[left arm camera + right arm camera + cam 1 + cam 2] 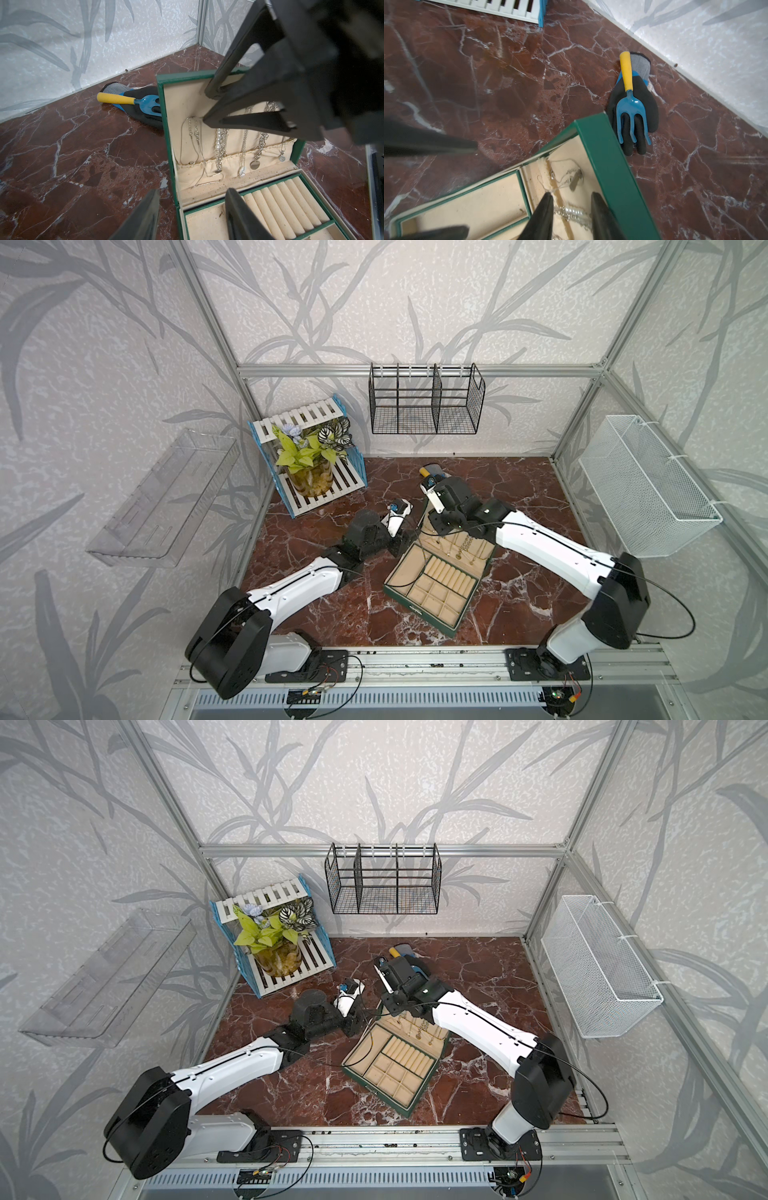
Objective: Put jewelry chain into jewelry box
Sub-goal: Hang the necklace on the jewelry box clasp, then close the fastener on the jewelry box.
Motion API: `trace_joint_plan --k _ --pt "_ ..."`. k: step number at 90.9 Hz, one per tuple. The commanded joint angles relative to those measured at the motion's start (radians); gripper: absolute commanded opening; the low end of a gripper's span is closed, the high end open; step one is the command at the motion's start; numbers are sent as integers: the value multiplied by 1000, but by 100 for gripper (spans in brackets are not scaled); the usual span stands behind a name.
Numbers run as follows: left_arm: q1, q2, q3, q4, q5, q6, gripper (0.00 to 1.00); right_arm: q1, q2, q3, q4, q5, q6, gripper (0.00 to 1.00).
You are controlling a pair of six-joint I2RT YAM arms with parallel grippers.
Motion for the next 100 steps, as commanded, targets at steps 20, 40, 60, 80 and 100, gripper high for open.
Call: trace_joint_plan --k 20,40,60,80,100 --pt "5 -21 -24 102 38 -15 57 -87 -106 25 -100 -179 -122 88" --pt "7 -39 -40 116 19 -12 57 -127 52 167 -230 -248 -303 100" --pt "9 -43 -37 102 15 -9 57 -139 175 274 -294 -210 -363 100" --pt "13 -45 -33 93 12 -4 57 -143 254 324 -300 -171 -372 90" --pt "12 -48 -35 84 6 0 57 -150 287 348 -299 -148 -367 73"
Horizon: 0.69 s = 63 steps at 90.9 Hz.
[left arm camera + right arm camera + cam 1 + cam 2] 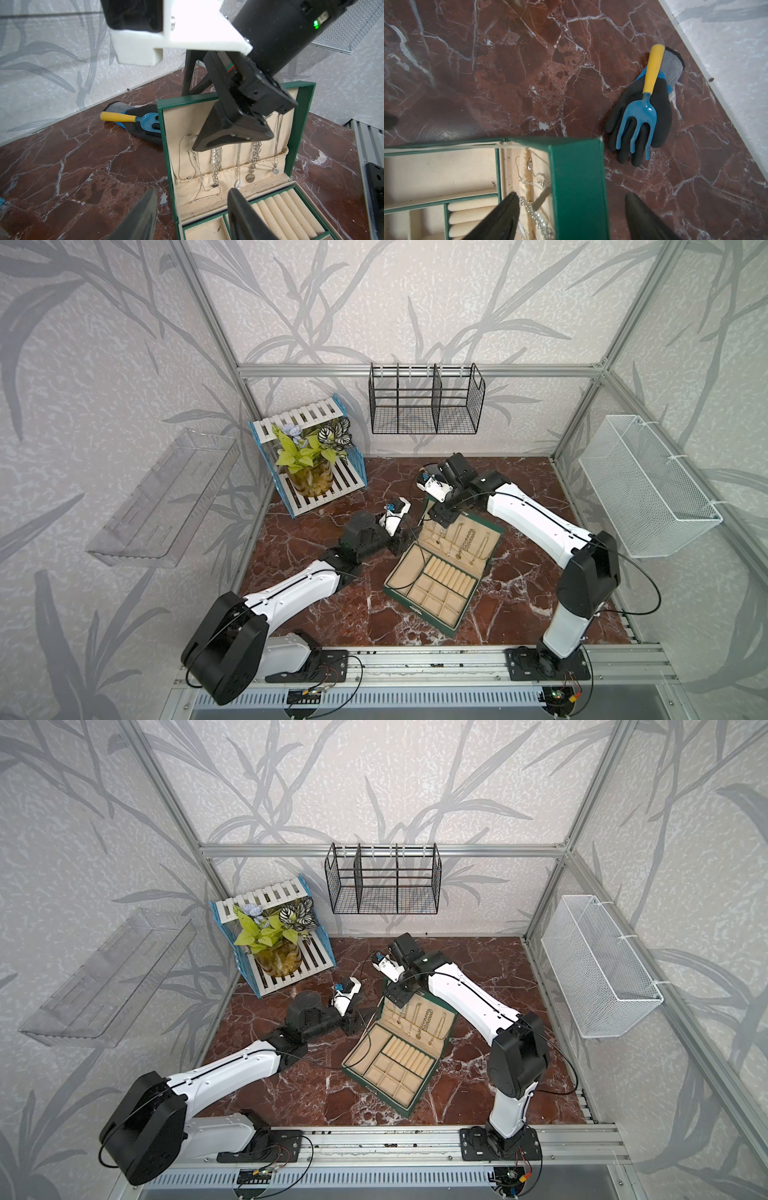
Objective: Put jewelry chain into jewelry box
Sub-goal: Close the fastener on the jewelry box.
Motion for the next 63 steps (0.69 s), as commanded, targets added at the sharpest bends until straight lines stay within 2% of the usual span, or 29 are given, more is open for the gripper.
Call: trace_joint_plan --k 1,14,34,63 --pt "6 -24 -5 2 -7 6 57 -8 11 32 -23 23 0 72" --pt "6 -25 -5 -1 -12 9 57 -13 17 34 -15 22 22 57" --pt "7 -22 -7 -2 -17 13 57 -14 37 40 -30 47 48 43" --pt "7 -19 -7 -6 -25 15 57 -15 69 34 -31 109 74 28"
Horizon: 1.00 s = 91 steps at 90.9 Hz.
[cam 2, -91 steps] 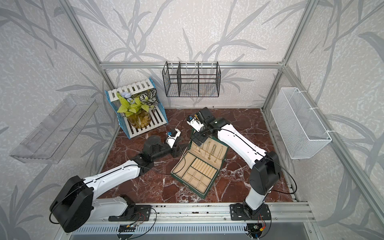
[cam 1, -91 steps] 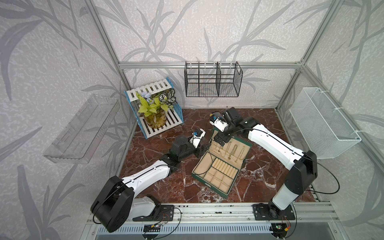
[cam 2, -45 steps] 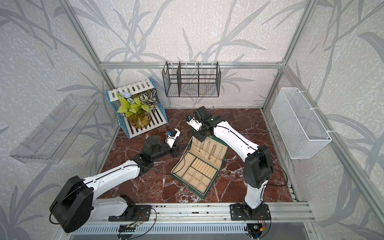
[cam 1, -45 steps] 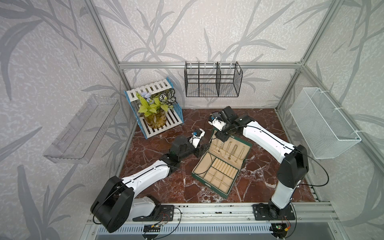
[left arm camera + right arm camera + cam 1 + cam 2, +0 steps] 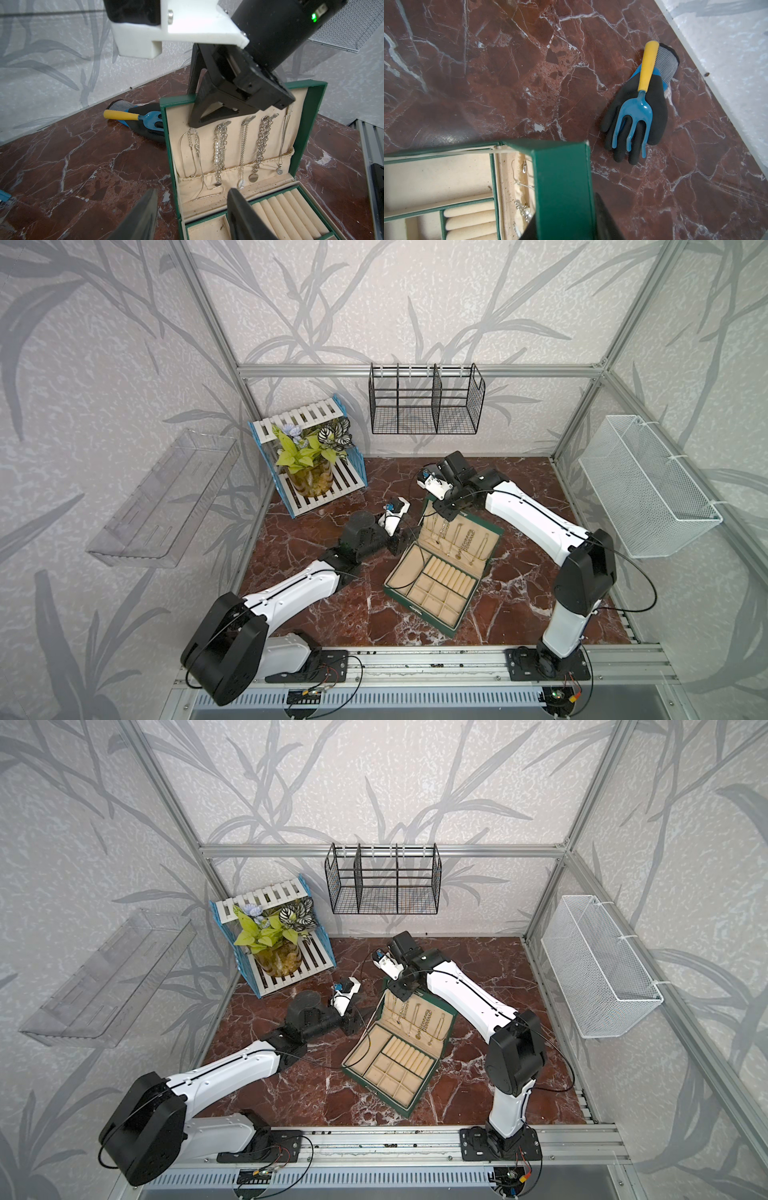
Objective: Put jewelry chain into jewelry box
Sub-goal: Close the fastener on the jewelry box, then open the storage slot of the jewelry box.
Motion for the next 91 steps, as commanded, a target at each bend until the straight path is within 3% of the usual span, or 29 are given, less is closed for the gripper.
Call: trace_joint_plan --k 1,29,47,59,78,91 --pt "4 -17 -7 1 -13 8 57 -9 53 4 -16 92 41 28" --pt "4 -22 -13 3 -12 8 57 -8 21 -19 11 92 46 26" --pt "5 -41 -30 19 -9 0 57 -8 -96 16 32 38 74 56" --pt "4 -57 -42 23 -7 -19 57 -7 -228 -53 79 -58 130 64" --pt "6 -50 -50 21 3 -42 57 4 -422 -244 88 -239 276 62" --pt "6 -19 -47 35 8 -58 57 111 -430 -331 56 -113 326 54"
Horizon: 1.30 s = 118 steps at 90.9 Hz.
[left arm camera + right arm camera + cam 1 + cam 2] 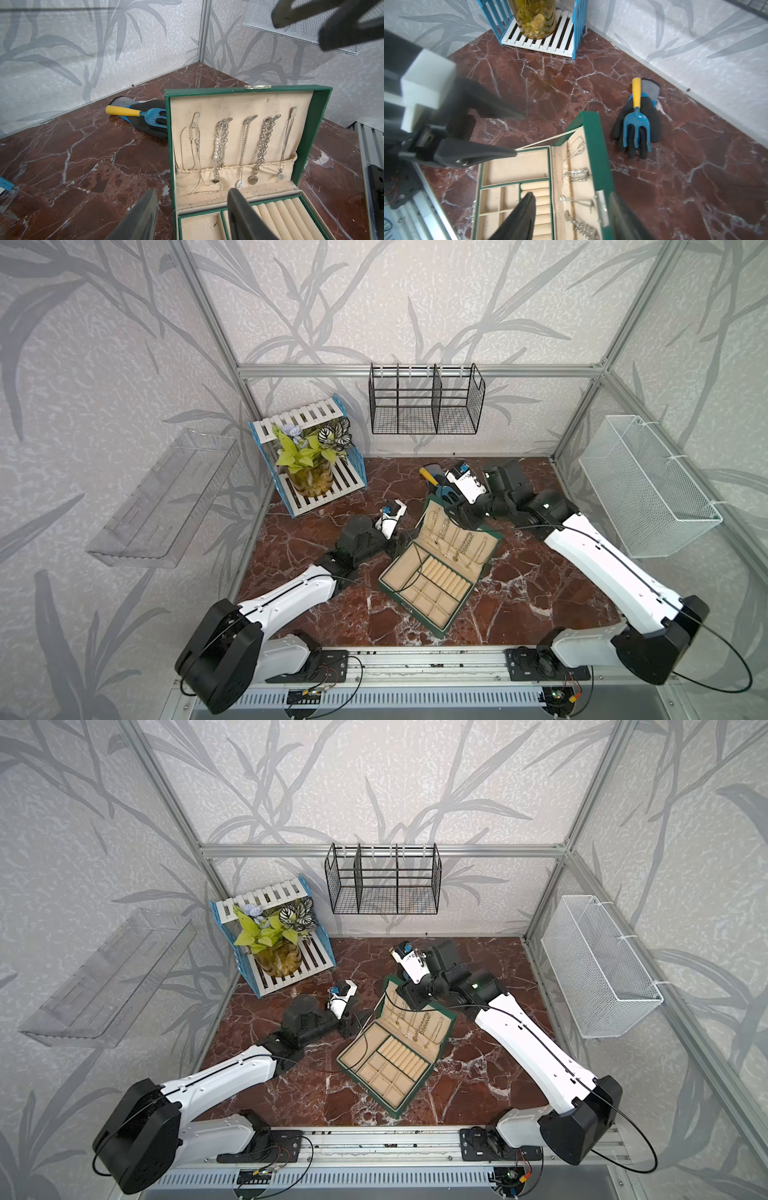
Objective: Put jewelry chain into jewelry box
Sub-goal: Open the storage slot of the jewelry box.
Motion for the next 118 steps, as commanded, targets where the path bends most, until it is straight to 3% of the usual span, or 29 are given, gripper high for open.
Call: trace_joint_plan --k 1,26,47,118 --pt "5 20 -6 32 15 -26 57 74 34 -70 -34 48 87 53" --pt "5 63 8 45 30 -44 55 103 152 -122 3 147 107 36" --pt "4 71 5 43 20 -49 54 103 268 -88 -6 193 87 29" --pt "5 61 -12 50 5 -58 53 100 370 -119 39 296 74 20"
